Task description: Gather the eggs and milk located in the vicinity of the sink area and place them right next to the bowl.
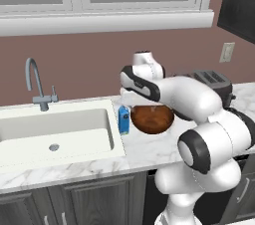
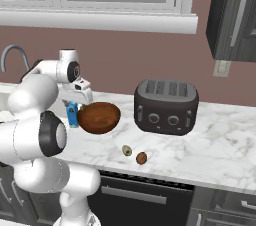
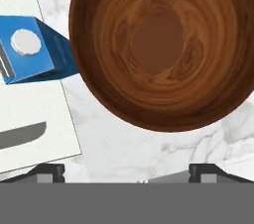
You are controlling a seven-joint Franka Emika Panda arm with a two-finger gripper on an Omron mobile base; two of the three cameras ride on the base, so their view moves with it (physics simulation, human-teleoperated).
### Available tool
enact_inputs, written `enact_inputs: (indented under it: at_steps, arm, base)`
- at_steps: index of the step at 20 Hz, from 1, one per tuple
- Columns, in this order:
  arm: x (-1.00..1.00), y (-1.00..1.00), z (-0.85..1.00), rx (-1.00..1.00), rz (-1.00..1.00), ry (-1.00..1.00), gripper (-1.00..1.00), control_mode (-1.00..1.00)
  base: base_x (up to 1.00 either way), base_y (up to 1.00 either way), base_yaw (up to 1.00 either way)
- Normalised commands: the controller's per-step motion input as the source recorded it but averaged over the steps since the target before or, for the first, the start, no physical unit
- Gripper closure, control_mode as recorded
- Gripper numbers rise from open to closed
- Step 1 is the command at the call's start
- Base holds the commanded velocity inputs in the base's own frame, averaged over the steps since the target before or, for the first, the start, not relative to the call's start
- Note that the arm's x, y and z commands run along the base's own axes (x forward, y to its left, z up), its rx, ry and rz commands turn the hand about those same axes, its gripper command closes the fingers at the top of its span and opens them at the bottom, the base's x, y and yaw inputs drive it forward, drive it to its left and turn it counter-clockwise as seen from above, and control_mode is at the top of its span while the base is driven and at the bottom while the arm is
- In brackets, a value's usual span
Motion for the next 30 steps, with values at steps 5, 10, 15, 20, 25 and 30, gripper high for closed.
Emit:
enact_inputs:
  at_steps: [5,10,15,20,25,30]
  arm:
    - [-0.23,-0.33,0.03,0.03,0.00,0.02,-1.00,-1.00]
    - [-0.14,-0.57,0.00,0.00,0.00,0.06,-1.00,-1.00]
    - [-0.15,-0.64,-0.21,0.00,0.00,0.01,-1.00,-1.00]
    - [-0.04,-0.57,-0.33,0.01,0.00,0.06,-1.00,-1.00]
    - [0.00,-0.67,-0.33,0.01,0.04,0.13,-1.00,-1.00]
    - [-0.14,-0.73,0.00,0.00,0.21,0.05,-1.00,-1.00]
  base:
    - [0.00,0.00,0.00]
    - [0.00,0.00,0.00]
    - [0.00,0.00,0.00]
    - [0.00,0.00,0.00]
    - [0.00,0.00,0.00]
    - [0.00,0.00,0.00]
